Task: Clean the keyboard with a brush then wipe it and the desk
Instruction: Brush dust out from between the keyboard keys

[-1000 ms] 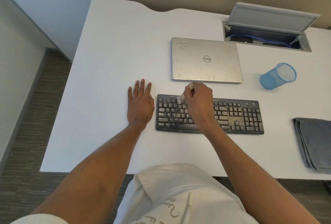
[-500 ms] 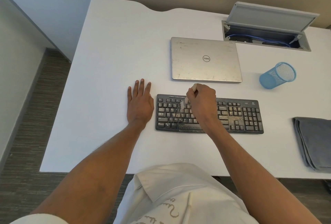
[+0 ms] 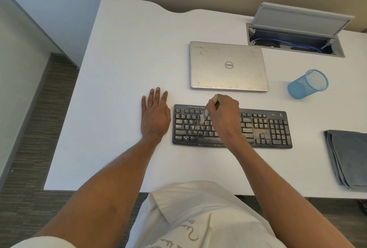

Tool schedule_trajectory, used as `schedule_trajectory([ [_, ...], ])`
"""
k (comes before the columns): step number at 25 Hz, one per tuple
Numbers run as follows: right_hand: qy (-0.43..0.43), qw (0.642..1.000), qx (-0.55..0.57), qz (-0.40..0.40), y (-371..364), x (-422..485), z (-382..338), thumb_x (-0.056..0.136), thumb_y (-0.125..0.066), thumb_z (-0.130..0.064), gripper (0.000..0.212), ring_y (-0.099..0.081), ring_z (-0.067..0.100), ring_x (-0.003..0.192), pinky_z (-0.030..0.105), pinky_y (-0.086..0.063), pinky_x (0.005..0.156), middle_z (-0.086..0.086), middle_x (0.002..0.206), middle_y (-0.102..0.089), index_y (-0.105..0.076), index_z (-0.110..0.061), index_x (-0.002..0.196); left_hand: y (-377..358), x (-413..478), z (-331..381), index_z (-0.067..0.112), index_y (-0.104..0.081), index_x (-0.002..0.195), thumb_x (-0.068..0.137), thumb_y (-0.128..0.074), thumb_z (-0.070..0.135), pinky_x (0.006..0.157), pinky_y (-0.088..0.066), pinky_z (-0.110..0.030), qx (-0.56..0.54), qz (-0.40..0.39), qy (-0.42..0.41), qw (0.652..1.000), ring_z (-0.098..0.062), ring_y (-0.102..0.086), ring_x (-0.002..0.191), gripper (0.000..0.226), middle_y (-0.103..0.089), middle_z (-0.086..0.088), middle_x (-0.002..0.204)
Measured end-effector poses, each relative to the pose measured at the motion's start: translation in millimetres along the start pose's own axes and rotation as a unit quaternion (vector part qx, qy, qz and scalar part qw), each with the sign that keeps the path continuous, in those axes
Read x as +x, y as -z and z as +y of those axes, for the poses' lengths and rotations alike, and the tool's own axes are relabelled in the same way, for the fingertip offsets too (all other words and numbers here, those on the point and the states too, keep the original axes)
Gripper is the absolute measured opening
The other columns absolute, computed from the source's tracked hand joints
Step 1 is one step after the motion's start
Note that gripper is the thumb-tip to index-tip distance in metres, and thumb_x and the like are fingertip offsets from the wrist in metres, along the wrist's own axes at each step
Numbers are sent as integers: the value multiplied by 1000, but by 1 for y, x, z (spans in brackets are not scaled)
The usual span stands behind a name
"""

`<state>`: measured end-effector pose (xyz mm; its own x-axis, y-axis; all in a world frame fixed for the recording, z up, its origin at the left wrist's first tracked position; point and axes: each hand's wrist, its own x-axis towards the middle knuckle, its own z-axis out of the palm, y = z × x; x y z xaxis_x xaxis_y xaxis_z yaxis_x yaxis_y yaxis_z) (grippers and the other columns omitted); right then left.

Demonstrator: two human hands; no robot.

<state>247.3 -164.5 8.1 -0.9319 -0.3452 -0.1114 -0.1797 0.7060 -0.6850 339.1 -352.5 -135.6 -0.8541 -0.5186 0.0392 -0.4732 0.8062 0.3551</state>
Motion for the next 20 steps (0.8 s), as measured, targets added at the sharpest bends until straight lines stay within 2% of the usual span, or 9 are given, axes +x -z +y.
schedule_trajectory([
  [2, 6, 1000, 15, 27, 0, 1, -2, 104, -51, -19, 33, -59, 12, 60, 32, -48, 56, 1, 69, -65, -59, -11, 73, 0, 0, 0, 20, -35, 165, 108, -31, 23, 134, -5, -50, -1, 0, 0, 1000, -23, -11, 165, 58, -23, -5, 176],
  [4, 9, 999, 17, 28, -3, 1, -3, 105, -50, -20, 34, -60, 7, 63, 31, -50, 57, -2, 69, -64, -60, -11, 74, 0, 0, 0, 20, -35, 165, 108, -32, 23, 134, -5, -50, -4, 2, 0, 1000, -23, -11, 165, 57, -23, -5, 176],
  [6, 9, 1000, 15, 11, -8, 1, 0, 105, -48, -23, 36, -65, 10, 65, 41, -55, 60, 4, 70, -66, -59, -10, 73, 0, 0, 0, 20, -35, 165, 108, -32, 23, 134, -4, -50, -5, 1, 0, 1000, -23, -11, 165, 57, -23, -5, 176],
  [7, 7, 1000, 7, 2, -9, 1, 3, 104, -47, -22, 37, -62, 12, 62, 41, -55, 58, 7, 69, -66, -58, -9, 72, -1, 0, 0, 20, -35, 165, 108, -32, 23, 134, -4, -49, -4, 0, 0, 1000, -23, -10, 165, 57, -22, -4, 176],
  [8, 2, 1000, -6, -9, -8, 1, 3, 104, -48, -19, 36, -55, 11, 56, 37, -50, 53, 9, 66, -63, -56, -9, 70, -1, 0, -1, 21, -35, 165, 108, -32, 23, 134, -4, -49, -3, 1, 0, 1000, -23, -10, 165, 57, -22, -4, 176],
  [10, -7, 999, -36, -27, -3, -3, 1, 102, -48, -13, 35, -39, 7, 50, 20, -33, 46, 3, 60, -54, -53, -10, 68, -2, 0, -1, 21, -35, 165, 108, -32, 23, 134, -4, -50, -2, 1, 0, 1000, -23, -11, 165, 57, -22, -4, 176],
  [11, -9, 999, -41, -34, 1, -4, -1, 102, -48, -12, 34, -36, 7, 49, 19, -30, 47, 0, 60, -52, -53, -8, 68, -2, 0, -1, 21, -35, 165, 108, -32, 23, 134, -4, -50, -2, 1, 0, 1000, -23, -11, 165, 57, -22, -4, 176],
  [17, 29, 999, 34, -11, 0, -9, -14, 103, -52, -20, 32, -55, 18, 60, 36, -46, 58, 4, 69, -65, -61, -9, 74, -3, 0, -2, 21, -36, 164, 107, -33, 23, 134, -6, -50, 0, 5, -3, 1000, -24, -12, 164, 57, -24, -5, 176],
  [20, 44, 999, -6, -27, -11, -12, -16, 103, -49, -19, 33, -48, 18, 59, 41, -45, 60, 7, 68, -61, -61, -6, 75, -2, 0, -1, 20, -36, 164, 108, -33, 23, 134, -6, -51, 1, 5, -3, 1000, -24, -12, 164, 57, -24, -5, 176],
])
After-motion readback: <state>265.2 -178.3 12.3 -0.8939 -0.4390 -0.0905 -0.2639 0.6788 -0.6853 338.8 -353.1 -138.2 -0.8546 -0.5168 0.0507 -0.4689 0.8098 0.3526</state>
